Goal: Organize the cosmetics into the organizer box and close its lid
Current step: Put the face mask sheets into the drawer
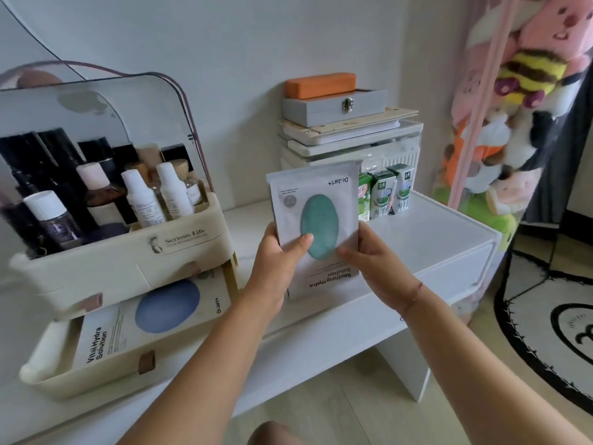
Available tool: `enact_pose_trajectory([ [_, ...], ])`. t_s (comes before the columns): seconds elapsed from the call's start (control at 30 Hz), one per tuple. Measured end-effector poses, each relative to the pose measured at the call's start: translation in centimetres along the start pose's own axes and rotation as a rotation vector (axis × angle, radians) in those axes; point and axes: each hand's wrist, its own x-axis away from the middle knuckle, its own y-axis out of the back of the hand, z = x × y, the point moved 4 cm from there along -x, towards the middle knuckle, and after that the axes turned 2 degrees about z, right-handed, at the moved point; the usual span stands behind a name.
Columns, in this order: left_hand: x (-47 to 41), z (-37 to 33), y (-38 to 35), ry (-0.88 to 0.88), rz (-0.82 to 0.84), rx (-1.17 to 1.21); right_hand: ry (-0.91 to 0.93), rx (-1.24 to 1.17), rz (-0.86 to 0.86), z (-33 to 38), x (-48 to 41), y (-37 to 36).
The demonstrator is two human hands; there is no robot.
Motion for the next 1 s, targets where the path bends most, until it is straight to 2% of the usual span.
enact_pose_trajectory([
  [0.17, 0.3, 0.4, 0.3, 0.008, -0.019, 0.024, -0.029, 0.025, -0.057, -1.2, 0.5, -0.4],
  [0.23, 0.5, -0.8, 0.6, -0.002, -0.028, 0.046, -0.024, 0.059, -0.028, -1.0, 0.6, -0.2],
  [0.33, 0.9, -4.5, 2.5, -0.059, -0.057, 0.06, -0.02, 0.126, 0.15, 1.0, 1.2, -0.3],
  [0.43, 2.2, -8.4, 5.5, -0.103, -0.028, -0.162, -0.032, 0.171, 0.351, 3.4, 1.2, -0.8],
  [0.5, 3.5, -9.7, 7.8, -0.028, 0.016, -0.286, -0.06, 0.209, 0.454, 4.9, 1.0, -1.7],
  [0.63, 6.5, -10.0, 12.1, 0.158, 0.087, -0.365, -0.115, 0.334, 0.558, 6.9, 0.4, -5.1],
  [0.7, 8.0, -9.8, 14.2, 0.178, -0.017, -0.305, -0.147, 0.242, 0.512, 7.4, 0.3, -7.2],
  [0.8, 10.9, -8.8, 17.4, 0.182, -0.2, -0.145, -0.26, 0.005, 0.326, 6.1, 0.5, -10.1],
  [0.9, 13.6, -6.7, 20.5, 0.159, -0.384, -0.109, -0.357, -0.207, 0.213, 3.4, 2.2, -13.3],
  [1.0, 15.6, -4.9, 22.0, 0.124, -0.536, -0.017, -0.311, -0.243, 0.026, 2.1, 4.3, -15.9],
])
